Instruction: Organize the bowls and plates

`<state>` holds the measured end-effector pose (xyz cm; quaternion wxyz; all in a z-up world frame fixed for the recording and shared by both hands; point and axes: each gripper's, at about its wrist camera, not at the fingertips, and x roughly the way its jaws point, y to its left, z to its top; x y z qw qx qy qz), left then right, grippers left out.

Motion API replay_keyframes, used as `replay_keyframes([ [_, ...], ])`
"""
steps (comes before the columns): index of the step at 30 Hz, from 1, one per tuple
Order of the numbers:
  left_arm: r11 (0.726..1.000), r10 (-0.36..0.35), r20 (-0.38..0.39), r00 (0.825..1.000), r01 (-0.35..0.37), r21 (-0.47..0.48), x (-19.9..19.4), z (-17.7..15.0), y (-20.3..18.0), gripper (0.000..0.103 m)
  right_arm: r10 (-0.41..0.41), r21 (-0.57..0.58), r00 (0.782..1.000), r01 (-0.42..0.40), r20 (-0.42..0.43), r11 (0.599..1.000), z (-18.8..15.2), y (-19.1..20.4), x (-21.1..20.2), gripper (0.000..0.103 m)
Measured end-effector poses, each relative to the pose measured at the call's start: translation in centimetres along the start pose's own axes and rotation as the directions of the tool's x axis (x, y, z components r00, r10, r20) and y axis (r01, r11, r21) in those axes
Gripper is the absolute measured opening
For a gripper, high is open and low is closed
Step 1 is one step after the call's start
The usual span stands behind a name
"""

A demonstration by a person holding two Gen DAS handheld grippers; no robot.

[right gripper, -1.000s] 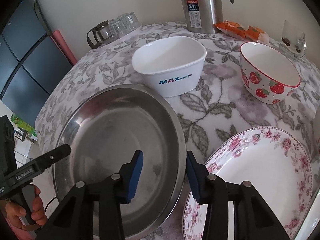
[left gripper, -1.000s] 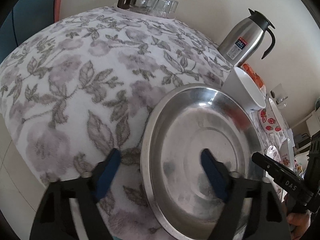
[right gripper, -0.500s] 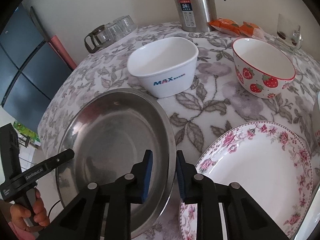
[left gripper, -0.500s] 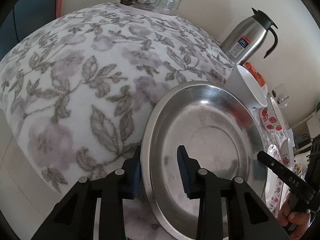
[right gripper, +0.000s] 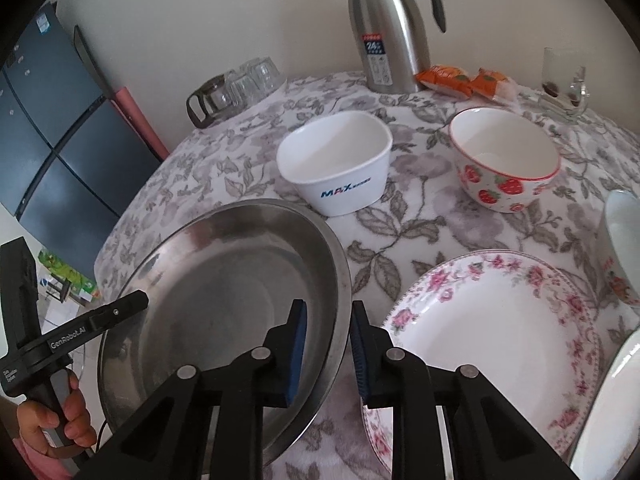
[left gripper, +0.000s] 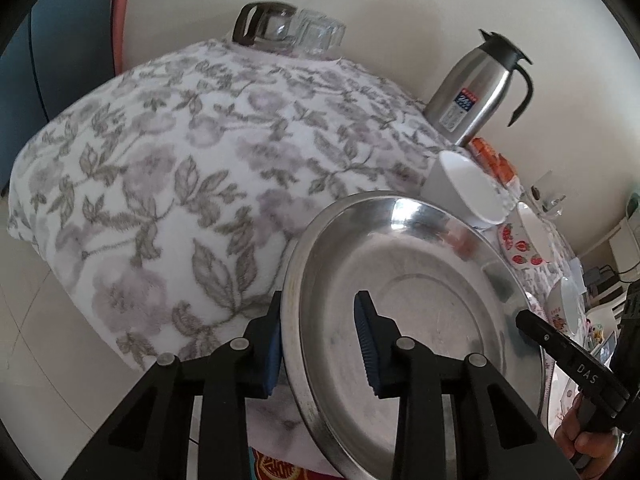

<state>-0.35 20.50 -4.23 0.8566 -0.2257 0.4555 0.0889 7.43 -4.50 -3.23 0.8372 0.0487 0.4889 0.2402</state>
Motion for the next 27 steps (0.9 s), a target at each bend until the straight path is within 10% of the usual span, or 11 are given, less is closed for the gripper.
replay_keyframes([
  [27, 0.966, -0.096, 0.058, 0.994, 0.079, 0.245, -5.4, 0.6, -17.6, 0.035, -0.082, 0.274, 0.963, 0.009, 0.256, 0.962, -4.6, -10.9, -13.4, 0.024],
])
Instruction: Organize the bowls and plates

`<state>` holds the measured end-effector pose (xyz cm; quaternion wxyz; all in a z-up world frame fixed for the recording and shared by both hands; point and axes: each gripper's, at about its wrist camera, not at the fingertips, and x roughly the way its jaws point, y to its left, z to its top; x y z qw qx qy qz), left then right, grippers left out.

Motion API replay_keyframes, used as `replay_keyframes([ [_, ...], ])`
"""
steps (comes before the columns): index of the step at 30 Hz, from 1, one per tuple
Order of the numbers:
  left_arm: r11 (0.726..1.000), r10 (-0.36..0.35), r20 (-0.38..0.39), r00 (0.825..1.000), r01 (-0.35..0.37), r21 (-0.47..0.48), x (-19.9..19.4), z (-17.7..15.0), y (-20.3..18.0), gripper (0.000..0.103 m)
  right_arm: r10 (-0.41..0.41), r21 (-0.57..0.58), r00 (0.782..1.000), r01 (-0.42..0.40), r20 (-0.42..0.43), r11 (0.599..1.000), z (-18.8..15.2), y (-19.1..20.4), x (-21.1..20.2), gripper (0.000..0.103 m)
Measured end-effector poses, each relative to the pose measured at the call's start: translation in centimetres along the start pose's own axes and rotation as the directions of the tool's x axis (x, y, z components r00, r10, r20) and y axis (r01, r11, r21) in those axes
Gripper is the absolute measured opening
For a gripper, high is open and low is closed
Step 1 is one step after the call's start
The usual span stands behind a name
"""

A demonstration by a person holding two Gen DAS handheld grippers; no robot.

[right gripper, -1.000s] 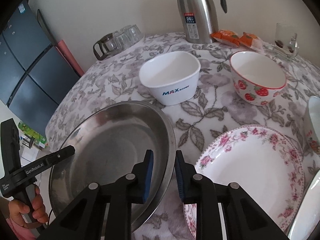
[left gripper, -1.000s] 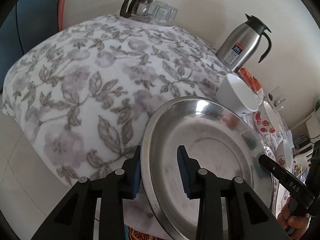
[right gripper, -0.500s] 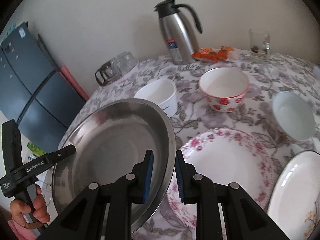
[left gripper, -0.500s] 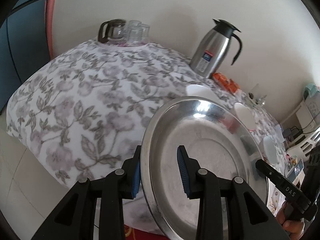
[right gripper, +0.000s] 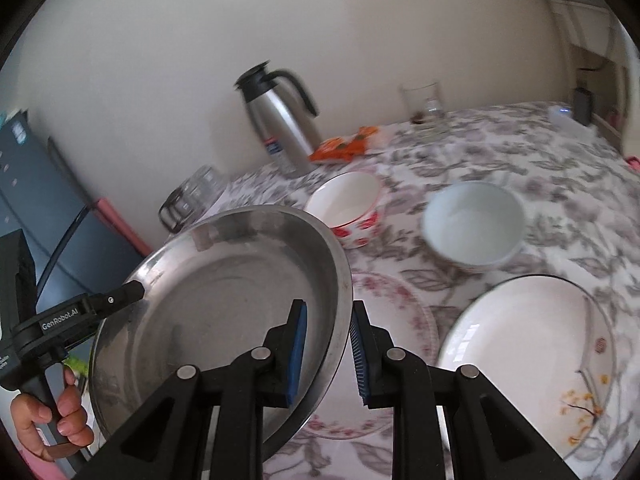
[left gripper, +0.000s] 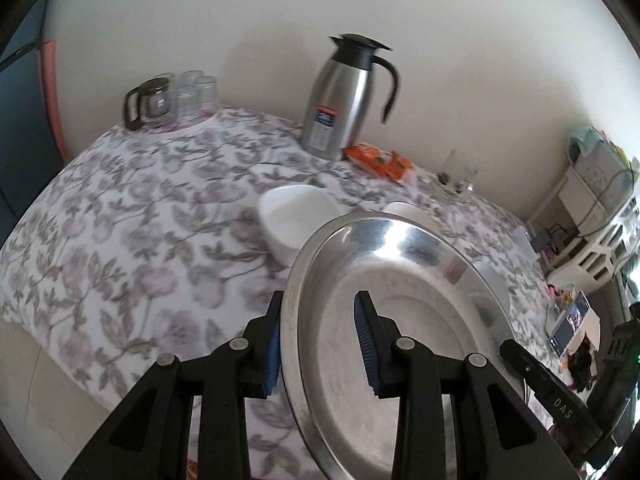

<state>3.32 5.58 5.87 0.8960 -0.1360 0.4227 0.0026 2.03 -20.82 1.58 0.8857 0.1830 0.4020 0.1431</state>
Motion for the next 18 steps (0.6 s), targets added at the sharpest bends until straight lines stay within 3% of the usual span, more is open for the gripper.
replay_keyframes([
  [9, 0.999, -0.037, -0.044, 0.998, 0.038, 0.021, 2.6, 0.0, -5.0, 0.035, -0.076, 0.115, 0.996, 0.07, 0.044, 0.991, 0.3, -4.6, -2.0, 0.024],
  [18, 0.999, -0.042, -0.098, 0.994, 0.039, -0.032, 6.2, -1.0, -6.3, 0.035, -0.175, 0.125, 0.984, 0.17, 0.028, 0.977, 0.4, -6.7, -1.8, 0.024],
])
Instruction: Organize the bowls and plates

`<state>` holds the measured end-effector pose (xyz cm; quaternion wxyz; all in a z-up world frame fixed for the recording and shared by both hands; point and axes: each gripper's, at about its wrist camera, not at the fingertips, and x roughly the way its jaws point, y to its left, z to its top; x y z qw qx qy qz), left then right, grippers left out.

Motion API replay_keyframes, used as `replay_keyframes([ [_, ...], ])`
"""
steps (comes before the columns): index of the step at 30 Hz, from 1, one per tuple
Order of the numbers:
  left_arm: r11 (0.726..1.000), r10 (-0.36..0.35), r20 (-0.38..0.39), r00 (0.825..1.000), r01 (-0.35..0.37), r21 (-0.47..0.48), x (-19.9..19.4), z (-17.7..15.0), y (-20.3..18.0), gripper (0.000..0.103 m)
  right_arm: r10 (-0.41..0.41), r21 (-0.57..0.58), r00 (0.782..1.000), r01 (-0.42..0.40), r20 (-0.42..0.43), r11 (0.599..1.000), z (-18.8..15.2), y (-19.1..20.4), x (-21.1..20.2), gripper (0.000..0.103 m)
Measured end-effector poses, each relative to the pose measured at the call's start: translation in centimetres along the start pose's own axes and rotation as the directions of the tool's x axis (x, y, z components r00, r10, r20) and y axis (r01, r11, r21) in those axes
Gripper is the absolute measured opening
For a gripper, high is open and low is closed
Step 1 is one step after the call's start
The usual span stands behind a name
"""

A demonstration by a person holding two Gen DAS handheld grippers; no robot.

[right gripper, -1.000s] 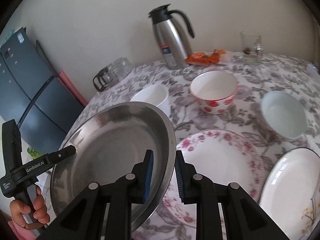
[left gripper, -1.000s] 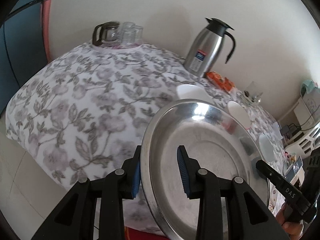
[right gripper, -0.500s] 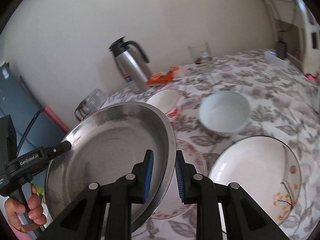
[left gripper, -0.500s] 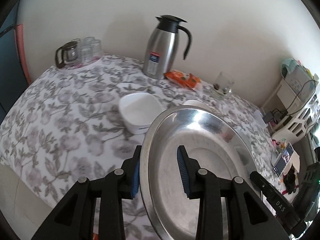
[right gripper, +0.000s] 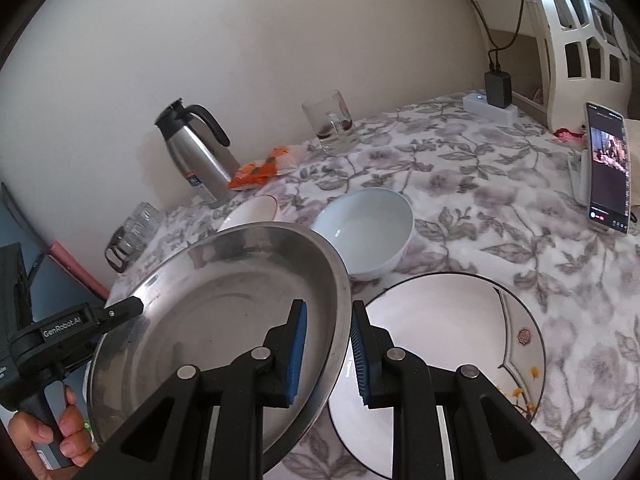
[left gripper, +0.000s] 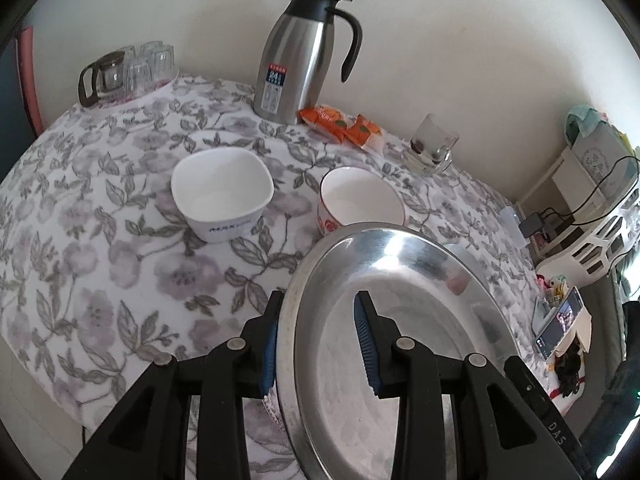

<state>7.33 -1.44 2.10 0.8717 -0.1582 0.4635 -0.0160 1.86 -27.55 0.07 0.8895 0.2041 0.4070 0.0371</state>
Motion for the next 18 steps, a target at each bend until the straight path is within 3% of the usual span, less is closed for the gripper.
replay_keyframes([
  [18, 0.993, 0.017, -0.114, 0.993, -0.03, -0.116, 3.7, -1.2, 4.1, 0.035, -0.053, -0.067, 0.991, 0.045, -0.119, 0.997, -1.4, 1.6, 4.2, 0.025],
])
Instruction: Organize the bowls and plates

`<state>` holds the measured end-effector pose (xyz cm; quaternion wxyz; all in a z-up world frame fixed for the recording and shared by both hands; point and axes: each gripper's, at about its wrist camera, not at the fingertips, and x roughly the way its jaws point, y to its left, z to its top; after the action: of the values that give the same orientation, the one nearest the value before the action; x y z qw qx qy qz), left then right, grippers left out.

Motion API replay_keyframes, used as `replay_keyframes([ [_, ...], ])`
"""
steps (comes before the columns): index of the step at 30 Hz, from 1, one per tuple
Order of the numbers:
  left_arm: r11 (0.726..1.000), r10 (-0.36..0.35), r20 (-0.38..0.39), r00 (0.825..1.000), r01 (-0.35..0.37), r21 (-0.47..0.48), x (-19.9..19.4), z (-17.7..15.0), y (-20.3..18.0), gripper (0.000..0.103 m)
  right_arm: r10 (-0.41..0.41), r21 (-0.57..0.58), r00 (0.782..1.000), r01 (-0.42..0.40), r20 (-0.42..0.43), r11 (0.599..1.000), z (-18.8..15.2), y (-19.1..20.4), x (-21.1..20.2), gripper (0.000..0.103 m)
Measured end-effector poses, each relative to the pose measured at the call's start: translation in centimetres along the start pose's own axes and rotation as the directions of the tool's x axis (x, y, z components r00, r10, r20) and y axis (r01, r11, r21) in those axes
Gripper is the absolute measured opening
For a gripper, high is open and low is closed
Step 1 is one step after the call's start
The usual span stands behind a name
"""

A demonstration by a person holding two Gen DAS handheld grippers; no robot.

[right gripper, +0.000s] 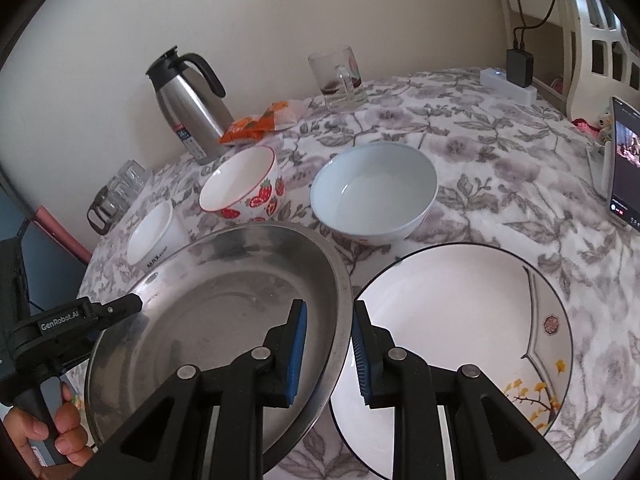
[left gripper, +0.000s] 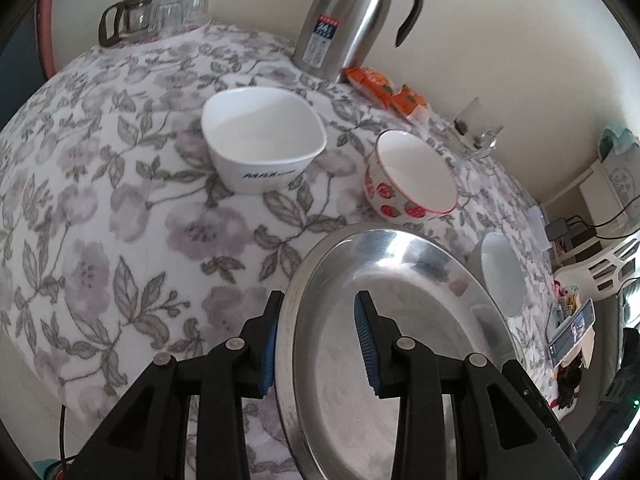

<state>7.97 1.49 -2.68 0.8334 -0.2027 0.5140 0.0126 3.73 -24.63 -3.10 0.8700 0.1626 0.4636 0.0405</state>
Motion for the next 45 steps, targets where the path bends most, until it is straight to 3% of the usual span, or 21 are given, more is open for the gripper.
replay_keyframes([
  [21, 0.995, 0.067, -0.164, 0.984, -0.078, -0.06, 4.0, -0.9, 2.0, 0.037, -0.046, -0.039, 0.995, 0.042, -0.087, 0.998, -0.6, 0.5, 2.9, 0.026],
  [45, 0.997, 0.079, -0.178, 0.981, -0.082, -0.009, 6.0, -0.6, 0.6, 0.038, -0.066, -0.029, 0.995, 0.065, -0.072, 0.998, -0.6, 0.3, 2.9, 0.026],
])
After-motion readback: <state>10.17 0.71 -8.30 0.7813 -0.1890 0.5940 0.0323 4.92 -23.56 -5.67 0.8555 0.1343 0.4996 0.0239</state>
